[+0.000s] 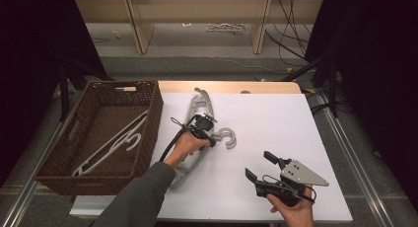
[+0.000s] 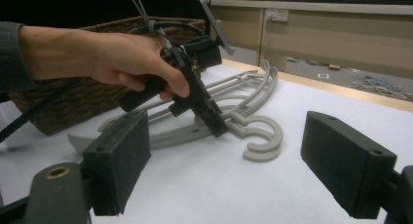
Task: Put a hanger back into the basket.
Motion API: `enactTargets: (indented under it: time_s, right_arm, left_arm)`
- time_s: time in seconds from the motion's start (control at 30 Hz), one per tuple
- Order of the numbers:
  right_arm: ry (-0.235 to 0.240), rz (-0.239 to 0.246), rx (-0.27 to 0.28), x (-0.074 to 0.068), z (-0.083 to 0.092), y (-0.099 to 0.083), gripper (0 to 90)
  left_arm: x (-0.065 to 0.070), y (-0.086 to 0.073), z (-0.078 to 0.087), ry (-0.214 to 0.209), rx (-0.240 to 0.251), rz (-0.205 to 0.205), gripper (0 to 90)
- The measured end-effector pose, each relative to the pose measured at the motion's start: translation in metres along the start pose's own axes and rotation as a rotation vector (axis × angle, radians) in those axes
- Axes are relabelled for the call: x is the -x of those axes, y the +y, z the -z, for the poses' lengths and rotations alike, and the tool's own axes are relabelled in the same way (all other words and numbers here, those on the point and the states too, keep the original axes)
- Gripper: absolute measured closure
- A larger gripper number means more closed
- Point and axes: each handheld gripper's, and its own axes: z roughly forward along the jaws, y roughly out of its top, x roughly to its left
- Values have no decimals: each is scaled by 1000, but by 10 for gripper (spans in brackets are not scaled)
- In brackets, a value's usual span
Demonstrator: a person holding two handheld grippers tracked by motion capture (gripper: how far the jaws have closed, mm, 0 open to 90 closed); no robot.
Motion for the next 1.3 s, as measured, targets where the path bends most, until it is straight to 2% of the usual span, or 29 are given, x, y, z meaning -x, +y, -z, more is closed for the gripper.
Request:
enactTargets:
  time_s: [0.1, 0.2, 0.33, 0.37, 0.4, 0.43, 0.6, 0.67, 0.7, 0.77, 0.83, 0.93, 0.97, 1.1, 1.2, 1.3]
  right_arm:
    - [-8, 6, -11, 0, 0, 0, 194]
    - [-2, 2, -3, 0, 0, 0, 195]
    - [-10, 3, -12, 0, 0, 0, 197]
    - [-5, -3, -9, 1, 0, 0, 198]
    - [-7, -2, -10, 1, 0, 0, 198]
    - [-1, -2, -10, 1, 0, 0, 198]
    - [2, 3, -9, 0, 0, 1, 198]
    - [0, 9, -25, 0, 1, 0, 198]
    - [-4, 5, -12, 0, 0, 0, 198]
    - [1, 2, -10, 0, 0, 1, 198]
    - [-1, 9, -23, 0, 0, 0, 198]
    - [-6, 5, -18, 1, 0, 0, 198]
    - [-3, 6, -14, 0, -1, 0, 198]
    - [-6, 7, -13, 0, -1, 0, 198]
    - [10, -5, -7, 0, -2, -1, 199]
    - [8, -5, -12, 1, -2, 0, 199]
  left_arm:
    - [-3, 0, 1, -14, -7, 15, 685]
    - [-5, 0, 1, -36, -5, 53, 703]
    - [-5, 1, 2, -32, -7, 84, 718]
    - [-5, 1, 2, -23, 5, 93, 721]
    - [-5, 1, 3, -31, 9, 90, 722]
    - [-5, 1, 5, -45, 12, 104, 725]
    - [-10, 1, 14, -63, 39, 143, 738]
    - [-12, 2, 19, -73, 67, 189, 746]
    - [-13, 1, 22, -80, 109, 251, 751]
    - [-17, 1, 27, -86, 109, 248, 758]
    - [-19, 0, 34, -103, 134, 300, 763]
    - [-26, -2, 44, -108, 160, 339, 770]
    - [-27, -2, 46, -109, 171, 365, 772]
    - [-34, -6, 56, -117, 201, 415, 782]
    - [-38, -9, 61, -118, 214, 442, 788]
    - [-41, -11, 68, -137, 236, 467, 796]
